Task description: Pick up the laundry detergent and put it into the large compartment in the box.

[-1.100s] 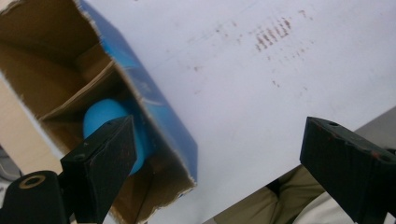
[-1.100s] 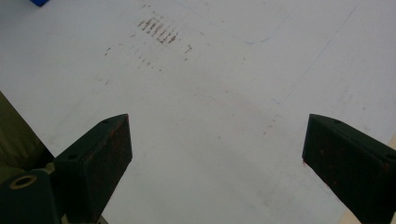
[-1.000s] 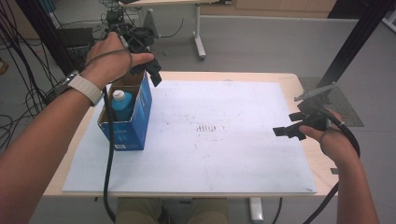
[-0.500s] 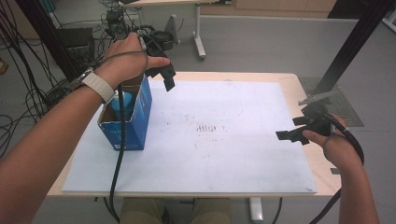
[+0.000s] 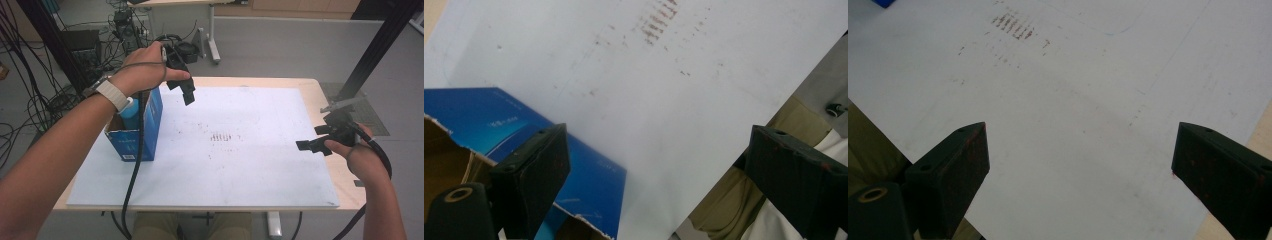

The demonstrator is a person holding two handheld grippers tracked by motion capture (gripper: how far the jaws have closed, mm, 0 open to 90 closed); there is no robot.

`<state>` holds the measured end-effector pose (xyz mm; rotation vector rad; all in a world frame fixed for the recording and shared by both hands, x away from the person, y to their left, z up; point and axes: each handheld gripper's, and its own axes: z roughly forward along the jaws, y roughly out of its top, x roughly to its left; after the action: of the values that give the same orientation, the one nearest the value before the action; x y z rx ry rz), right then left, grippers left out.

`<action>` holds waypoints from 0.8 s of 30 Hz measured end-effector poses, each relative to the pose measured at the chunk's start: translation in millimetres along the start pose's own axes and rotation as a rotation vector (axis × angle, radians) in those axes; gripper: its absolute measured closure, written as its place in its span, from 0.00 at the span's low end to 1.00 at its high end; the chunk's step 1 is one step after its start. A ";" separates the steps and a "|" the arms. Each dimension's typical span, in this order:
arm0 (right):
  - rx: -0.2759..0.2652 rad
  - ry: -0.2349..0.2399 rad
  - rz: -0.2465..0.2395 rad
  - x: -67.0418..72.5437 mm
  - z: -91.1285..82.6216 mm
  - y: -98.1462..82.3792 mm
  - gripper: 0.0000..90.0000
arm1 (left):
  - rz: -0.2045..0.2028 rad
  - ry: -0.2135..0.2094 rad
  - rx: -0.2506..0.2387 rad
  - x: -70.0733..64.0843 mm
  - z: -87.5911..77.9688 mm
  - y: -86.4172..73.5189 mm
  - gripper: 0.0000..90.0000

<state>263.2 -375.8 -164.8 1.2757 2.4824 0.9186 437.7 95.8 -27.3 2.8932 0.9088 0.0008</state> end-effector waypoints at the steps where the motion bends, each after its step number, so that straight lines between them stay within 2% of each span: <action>1: 0.000 -0.001 0.002 0.4 -0.4 -0.4 0.09 | 0.004 -0.001 0.002 -0.3 1.2 1.1 0.13; 6: -0.001 -0.004 0.007 2.3 -0.6 -1.8 0.09 | 0.019 -0.005 0.004 -2.0 6.1 4.6 0.13; 18: -0.002 -0.009 0.002 7.1 -2.1 1.4 0.09 | 0.131 -0.025 0.014 -8.7 14.9 9.1 0.13; 24: -0.003 -0.006 -0.003 8.0 0.1 3.5 0.09 | 0.173 -0.034 0.017 -10.5 21.1 7.4 0.12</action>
<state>260.8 -368.0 -162.0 1.2713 2.4770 0.9159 434.0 81.7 -47.2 2.9672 0.6544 -0.0416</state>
